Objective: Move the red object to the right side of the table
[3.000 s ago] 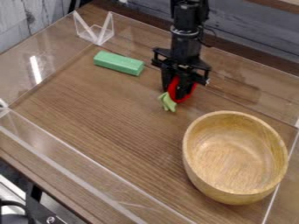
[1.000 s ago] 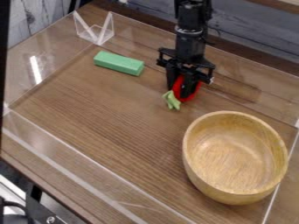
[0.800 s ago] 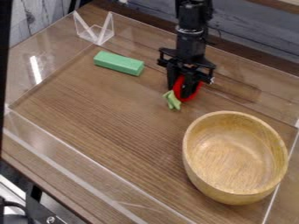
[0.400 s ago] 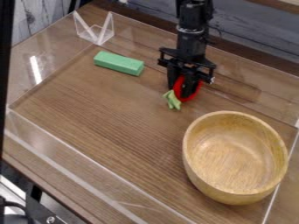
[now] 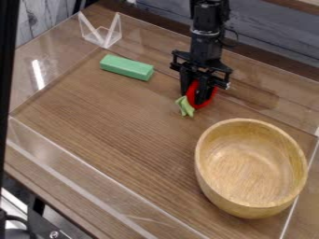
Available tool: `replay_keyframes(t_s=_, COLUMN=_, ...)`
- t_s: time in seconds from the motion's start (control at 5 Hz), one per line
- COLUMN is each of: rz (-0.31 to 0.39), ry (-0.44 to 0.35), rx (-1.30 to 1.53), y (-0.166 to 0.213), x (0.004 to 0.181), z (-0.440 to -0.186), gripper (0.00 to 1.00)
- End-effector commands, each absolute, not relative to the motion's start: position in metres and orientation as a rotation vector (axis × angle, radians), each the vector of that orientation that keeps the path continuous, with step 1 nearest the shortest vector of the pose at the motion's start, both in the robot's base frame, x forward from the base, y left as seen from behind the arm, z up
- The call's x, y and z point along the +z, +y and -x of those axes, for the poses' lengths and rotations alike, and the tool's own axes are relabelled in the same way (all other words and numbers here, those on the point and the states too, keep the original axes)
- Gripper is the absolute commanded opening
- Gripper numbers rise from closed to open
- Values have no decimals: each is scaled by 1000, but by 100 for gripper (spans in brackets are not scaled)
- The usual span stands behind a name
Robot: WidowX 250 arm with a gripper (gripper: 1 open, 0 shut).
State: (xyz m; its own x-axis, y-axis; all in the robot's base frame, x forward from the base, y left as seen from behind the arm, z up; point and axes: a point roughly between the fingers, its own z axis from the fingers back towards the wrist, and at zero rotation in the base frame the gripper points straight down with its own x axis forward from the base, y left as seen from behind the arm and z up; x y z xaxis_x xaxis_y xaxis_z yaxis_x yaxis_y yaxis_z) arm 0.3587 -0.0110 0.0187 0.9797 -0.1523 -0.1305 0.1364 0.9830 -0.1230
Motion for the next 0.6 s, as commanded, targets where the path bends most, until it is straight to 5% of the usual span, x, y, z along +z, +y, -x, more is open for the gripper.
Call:
replay_keyframes(t_s=0.0, rz=128, ry=136, rx=-216, y=-33, x=22, z=-359, gripper=0)
replay_keyframes(t_s=0.4, rz=139, ry=149, rx=-229, y=-36, x=22, z=-357, gripper=0)
